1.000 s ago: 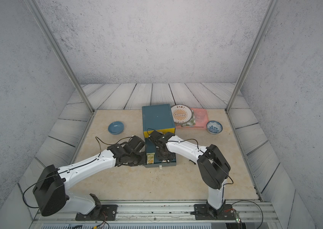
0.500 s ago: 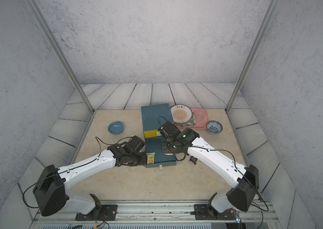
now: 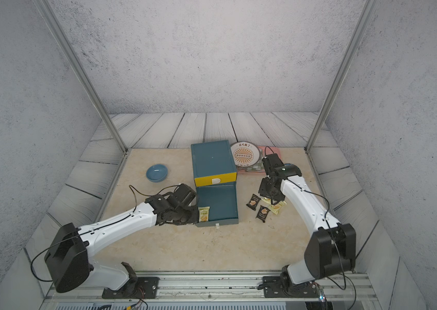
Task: Take the cookies out of the drawer
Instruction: Place the cookie at the center of the board.
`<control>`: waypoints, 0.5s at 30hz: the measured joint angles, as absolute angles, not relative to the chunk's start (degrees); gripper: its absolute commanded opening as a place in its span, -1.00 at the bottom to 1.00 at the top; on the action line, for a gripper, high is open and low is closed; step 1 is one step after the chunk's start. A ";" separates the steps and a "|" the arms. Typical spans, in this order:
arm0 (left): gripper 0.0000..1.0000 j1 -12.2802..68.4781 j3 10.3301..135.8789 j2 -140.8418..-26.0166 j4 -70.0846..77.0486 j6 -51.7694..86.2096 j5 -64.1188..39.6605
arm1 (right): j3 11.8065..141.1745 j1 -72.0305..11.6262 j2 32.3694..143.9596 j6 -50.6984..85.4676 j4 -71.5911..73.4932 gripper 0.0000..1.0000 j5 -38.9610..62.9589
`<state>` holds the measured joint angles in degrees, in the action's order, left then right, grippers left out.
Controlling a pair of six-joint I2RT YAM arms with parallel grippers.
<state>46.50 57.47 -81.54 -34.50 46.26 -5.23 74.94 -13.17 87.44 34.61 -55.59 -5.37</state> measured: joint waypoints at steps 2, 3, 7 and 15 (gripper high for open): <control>-1.00 46.50 57.47 -81.54 -34.50 46.24 -5.23 | 76.23 -11.07 93.19 33.47 -54.33 -0.42 -4.01; -1.00 46.50 57.47 -81.54 -34.52 46.24 -5.23 | 77.41 -10.31 95.83 33.12 -54.15 -0.42 -3.42; -1.00 46.50 57.47 -81.54 -34.59 46.17 -5.19 | 83.66 -8.10 106.91 31.68 -52.58 -0.42 -3.05; -1.00 46.50 57.47 -81.52 -34.76 46.04 -4.93 | 92.55 -6.50 116.90 29.65 -53.30 0.06 -3.09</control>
<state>46.50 57.47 -81.52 -34.76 46.04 -4.93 92.55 -6.50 116.90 29.65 -53.30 -3.09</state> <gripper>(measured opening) 0.069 0.466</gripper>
